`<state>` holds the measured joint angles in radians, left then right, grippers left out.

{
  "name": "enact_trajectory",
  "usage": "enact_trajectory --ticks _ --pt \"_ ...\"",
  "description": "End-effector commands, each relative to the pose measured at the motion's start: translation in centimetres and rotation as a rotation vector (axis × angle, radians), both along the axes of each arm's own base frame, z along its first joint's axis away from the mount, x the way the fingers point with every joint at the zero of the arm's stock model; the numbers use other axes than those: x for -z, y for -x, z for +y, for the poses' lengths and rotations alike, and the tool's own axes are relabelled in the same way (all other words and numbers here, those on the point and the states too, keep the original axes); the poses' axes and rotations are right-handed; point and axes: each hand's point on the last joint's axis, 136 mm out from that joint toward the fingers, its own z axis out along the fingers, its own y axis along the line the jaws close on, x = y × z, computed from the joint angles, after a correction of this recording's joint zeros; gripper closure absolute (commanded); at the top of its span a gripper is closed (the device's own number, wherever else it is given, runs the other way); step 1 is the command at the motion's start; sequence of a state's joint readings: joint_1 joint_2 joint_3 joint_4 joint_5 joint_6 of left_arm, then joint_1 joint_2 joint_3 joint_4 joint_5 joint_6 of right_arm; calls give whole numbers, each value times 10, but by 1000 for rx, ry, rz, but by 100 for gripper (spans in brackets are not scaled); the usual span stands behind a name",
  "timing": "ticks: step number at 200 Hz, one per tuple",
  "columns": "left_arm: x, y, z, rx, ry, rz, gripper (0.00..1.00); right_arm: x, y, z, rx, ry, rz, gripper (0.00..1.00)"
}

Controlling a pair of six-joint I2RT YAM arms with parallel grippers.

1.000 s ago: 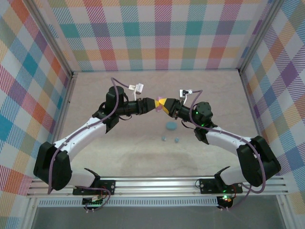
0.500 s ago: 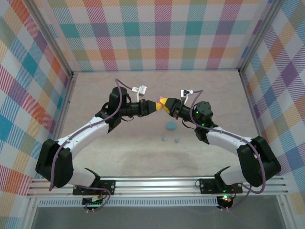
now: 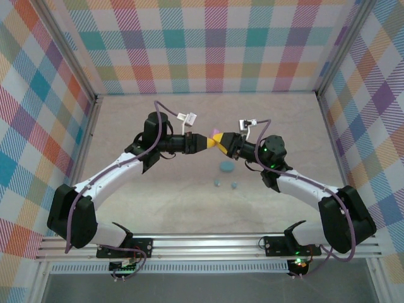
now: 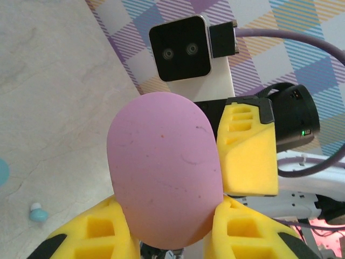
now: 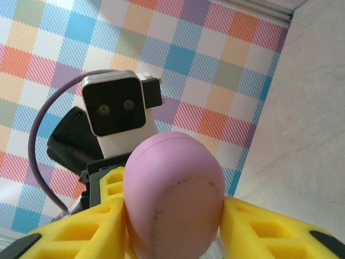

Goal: Insert wireless bluetooth earbuds into charging case

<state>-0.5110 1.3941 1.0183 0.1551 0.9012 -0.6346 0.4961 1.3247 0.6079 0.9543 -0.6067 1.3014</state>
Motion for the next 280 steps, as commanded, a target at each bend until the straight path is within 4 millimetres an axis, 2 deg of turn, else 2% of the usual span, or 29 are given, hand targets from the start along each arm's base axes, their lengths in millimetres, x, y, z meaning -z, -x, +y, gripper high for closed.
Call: enact_trajectory --ticks 1,32,65,89,94,99,105,125,199,280 --pt "-25 8 0 80 40 -69 93 -19 9 0 -53 -42 -83 58" --pt "-32 14 -2 123 60 -70 93 -12 5 1 -51 -55 -76 64" --pt "-34 19 -1 153 62 -63 93 -10 2 3 -59 -90 -75 77" --pt "-33 21 -1 155 48 -64 87 -5 -1 4 -55 -99 -62 84" --pt "-33 20 -1 154 47 -62 84 -4 -1 3 -50 -100 -61 85" --pt "-33 20 -1 150 46 -62 69 -3 -1 3 -46 -100 -60 86" --pt "-34 19 0 147 46 -63 61 -3 -1 2 -42 -99 -61 87" --pt "-35 17 0 131 44 -67 55 -2 1 1 -36 -93 -61 90" --pt "-33 10 1 108 53 -54 62 -2 6 -3 -28 -67 -69 91" --pt "-35 6 10 88 66 -47 57 -4 8 -3 -37 -86 -65 90"
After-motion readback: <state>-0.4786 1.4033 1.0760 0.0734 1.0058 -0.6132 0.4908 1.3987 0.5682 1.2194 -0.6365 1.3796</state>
